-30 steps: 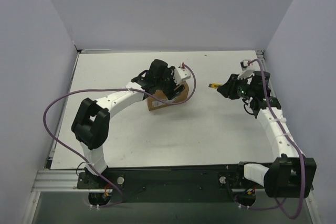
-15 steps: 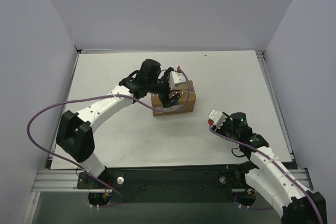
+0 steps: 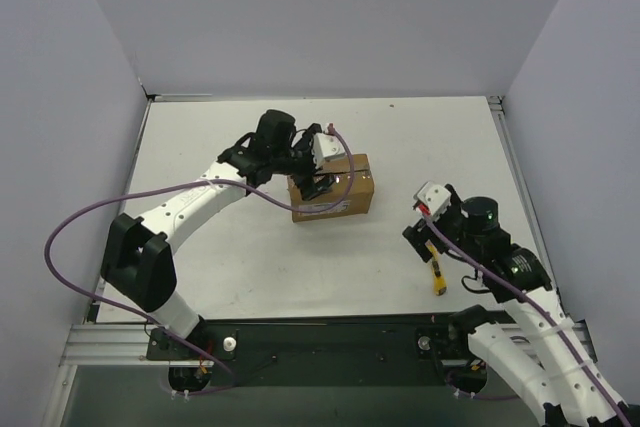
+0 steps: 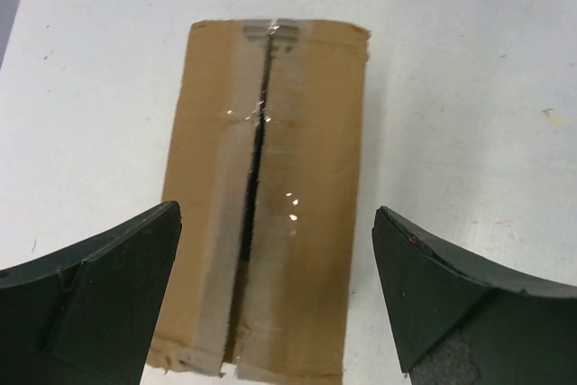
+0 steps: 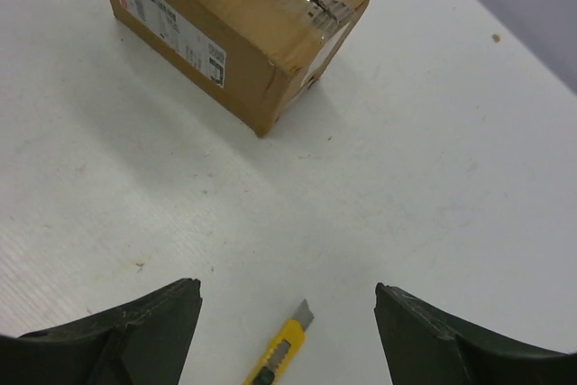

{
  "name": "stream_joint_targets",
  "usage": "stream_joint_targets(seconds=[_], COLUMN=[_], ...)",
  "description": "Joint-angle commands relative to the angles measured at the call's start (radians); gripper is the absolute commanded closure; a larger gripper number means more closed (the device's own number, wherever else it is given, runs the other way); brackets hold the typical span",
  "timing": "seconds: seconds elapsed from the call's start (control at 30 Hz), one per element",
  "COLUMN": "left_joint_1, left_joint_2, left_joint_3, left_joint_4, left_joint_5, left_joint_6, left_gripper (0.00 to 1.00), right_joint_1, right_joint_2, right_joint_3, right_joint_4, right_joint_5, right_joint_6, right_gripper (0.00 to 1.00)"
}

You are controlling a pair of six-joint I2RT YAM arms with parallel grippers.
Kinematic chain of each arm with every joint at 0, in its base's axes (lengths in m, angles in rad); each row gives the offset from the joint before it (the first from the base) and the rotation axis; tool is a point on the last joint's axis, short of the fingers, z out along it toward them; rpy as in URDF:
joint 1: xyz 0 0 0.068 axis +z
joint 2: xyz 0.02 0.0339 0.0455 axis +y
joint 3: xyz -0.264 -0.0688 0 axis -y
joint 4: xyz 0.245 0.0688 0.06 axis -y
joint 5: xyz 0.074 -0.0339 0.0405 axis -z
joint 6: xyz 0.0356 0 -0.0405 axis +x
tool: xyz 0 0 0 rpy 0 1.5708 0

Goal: Unpack the express box

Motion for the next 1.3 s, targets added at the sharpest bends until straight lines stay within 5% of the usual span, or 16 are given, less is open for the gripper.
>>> stream_joint_targets(seconds=[0.0, 0.2, 0.37, 0.87, 1.27], left_joint_1=[0.056, 0.091, 0.091, 0.082, 0.009], left_joint_2=[0.046, 0.098, 0.138, 0.171, 0.207], left_joint_3=[0.062, 0.112, 0.134, 0.096, 0.06], left_joint_4=[0.034, -0.01, -0.016, 0.051, 0.105], left_joint_5=[-0.039, -0.009, -0.014, -0.078, -0.215], left_joint_6=[0.058, 0.148, 0.182, 0.257, 0.446], left_gripper=[0.03, 0.04, 0.05, 0.09, 0.21], right_joint_1=[0.005, -0.037, -0.028, 0.011, 0.009], right_joint_2=[0.197, 0.413, 0.577, 0.883, 0.923], right_joint_3=[0.054, 0.106, 0.209, 0.338, 0.286], right_joint_4=[0.108, 0.417, 0.521, 0.508, 0.488], right_joint_5=[-0.02, -0.011, -0.071, -0.081, -0.069], right_joint_6=[0.286, 0.642, 0.739, 0.897, 0.899], right_gripper=[0.23, 0.25, 0.27, 0.29, 0.3])
